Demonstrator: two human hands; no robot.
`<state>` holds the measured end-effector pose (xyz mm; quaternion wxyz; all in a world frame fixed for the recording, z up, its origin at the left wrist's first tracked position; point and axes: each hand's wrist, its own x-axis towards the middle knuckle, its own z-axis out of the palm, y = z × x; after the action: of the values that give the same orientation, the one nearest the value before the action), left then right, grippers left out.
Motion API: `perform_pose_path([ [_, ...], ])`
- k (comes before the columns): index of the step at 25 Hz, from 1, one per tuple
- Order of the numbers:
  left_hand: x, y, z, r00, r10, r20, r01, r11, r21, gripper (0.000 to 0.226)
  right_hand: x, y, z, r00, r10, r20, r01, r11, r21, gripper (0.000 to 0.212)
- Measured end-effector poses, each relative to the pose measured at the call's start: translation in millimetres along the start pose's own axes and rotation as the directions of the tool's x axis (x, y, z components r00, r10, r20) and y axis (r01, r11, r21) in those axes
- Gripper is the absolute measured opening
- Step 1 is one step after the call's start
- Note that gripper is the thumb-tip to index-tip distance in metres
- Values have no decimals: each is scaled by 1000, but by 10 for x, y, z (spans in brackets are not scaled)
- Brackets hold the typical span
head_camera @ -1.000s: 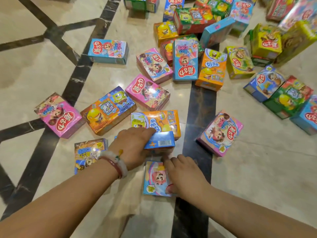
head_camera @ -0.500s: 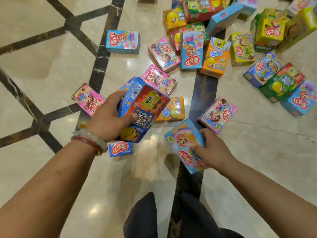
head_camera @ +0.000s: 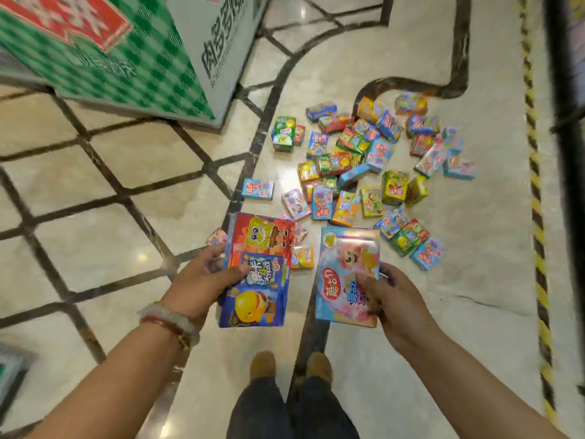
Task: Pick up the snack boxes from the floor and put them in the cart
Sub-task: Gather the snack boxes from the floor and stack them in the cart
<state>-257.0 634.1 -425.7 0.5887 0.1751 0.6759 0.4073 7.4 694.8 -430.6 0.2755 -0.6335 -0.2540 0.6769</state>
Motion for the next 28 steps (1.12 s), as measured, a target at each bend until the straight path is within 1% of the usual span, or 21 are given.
perform_pose_path([
  [2, -469, 498, 55, 999, 23, 23, -22, 999, -37, 45, -477, -384, 15, 996, -65, 60, 64, 998, 29, 29],
  [3, -678, 691, 83, 998, 37, 47, -34, 997, -65, 49, -678, -539, 17, 992, -97, 85, 94, 995, 31, 27],
  [5, -1020, 985, 129, 993, 64, 102, -52, 992, -118, 56, -984, -781, -25, 980, -151, 127, 146, 988, 51, 28],
  [7, -1337, 1203, 215, 988, 82, 131, -68, 992, -109, 53, -1217, -952, -138, 968, -197, 155, 185, 979, 91, 27],
  [9, -1529, 1298, 281, 982, 98, 161, -83, 992, -98, 50, -1413, -1086, -237, 961, -224, 160, 207, 971, 119, 23],
  [11, -1647, 1369, 358, 975, 98, 197, -81, 992, -93, 47, -1570, -1179, -313, 960, -244, 136, 224, 963, 147, 19],
  [14, -1794, 1477, 422, 959, 109, 260, -81, 990, -118, 33, -1877, -1207, -348, 957, -270, 102, 245, 947, 208, 16],
  [15, -1810, 1510, 429, 955, 105, 279, -79, 992, -101, 32, -1968, -1196, -338, 957, -280, 80, 257, 941, 221, 15],
  [18, -1788, 1589, 370, 923, 88, 376, -94, 996, -2, 53, -2248, -1084, -265, 957, -291, -10, 281, 913, 295, 14],
  [19, -1795, 1625, 354, 911, 72, 406, -91, 995, 28, 55, -2339, -1023, -229, 956, -290, -39, 287, 903, 319, 14],
  [24, -1853, 1748, 375, 827, 47, 560, -144, 981, 131, 45, -2764, -662, -75, 927, -296, -229, 367, 840, 401, 12],
  [28, -1971, 1593, 573, 755, -48, 654, -147, 960, 240, 53, -3158, -208, -127, 865, -274, -421, 461, 766, 448, 12],
])
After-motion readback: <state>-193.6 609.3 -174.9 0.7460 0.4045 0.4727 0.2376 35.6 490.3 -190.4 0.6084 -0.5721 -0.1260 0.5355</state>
